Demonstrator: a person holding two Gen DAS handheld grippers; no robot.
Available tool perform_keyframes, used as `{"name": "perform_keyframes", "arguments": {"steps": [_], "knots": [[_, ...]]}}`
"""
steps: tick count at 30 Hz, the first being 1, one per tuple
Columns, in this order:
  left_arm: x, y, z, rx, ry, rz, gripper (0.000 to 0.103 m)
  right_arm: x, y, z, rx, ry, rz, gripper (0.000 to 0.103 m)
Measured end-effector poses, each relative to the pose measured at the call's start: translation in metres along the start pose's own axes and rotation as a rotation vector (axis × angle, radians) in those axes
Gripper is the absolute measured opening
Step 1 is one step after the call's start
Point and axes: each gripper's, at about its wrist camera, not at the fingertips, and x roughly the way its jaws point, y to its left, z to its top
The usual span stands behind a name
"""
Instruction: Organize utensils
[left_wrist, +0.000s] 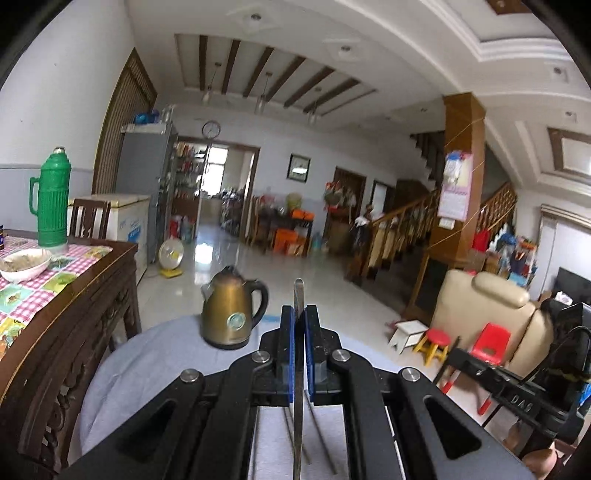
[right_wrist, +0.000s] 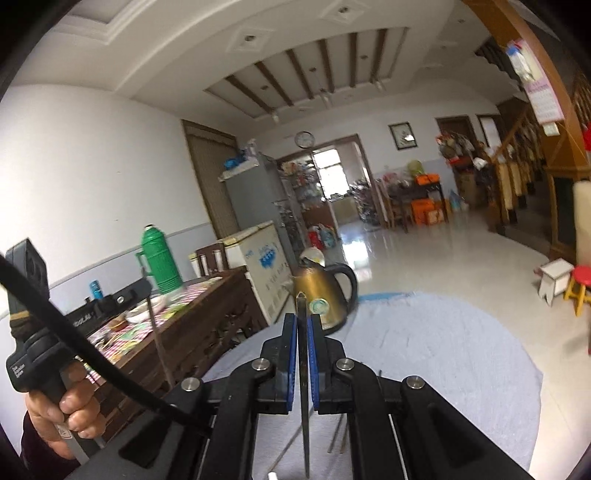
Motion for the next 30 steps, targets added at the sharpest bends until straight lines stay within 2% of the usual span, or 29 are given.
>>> {"name": "perform_keyframes", "arguments": {"steps": [7,12,21,24,30], "knots": [[-0.008,-0.014,-0.014,-0.020,-0.002,-0.042,0.005,-0.017,0.037,-0.001,-0.059,0.008,0.065,0.007],[0.005,-0.012,-0.047,-0.052,0.063,-0.015,0.005,-0.006,0.051,-0.024,-0.104,0.094,0.077,0.007],[0.023,0.005,-0.097,-0.124,0.159,0.011,0.006,0.009,0.038,-0.067,-0.080,0.259,0.093,0.008],[0.025,0.008,-0.102,-0.128,0.144,0.025,0.006,0.005,0.027,-0.072,-0.050,0.250,0.093,0.008],[0.040,0.019,-0.112,-0.141,0.164,0.035,0.006,0.007,0.019,-0.075,-0.041,0.256,0.078,0.008]]}}
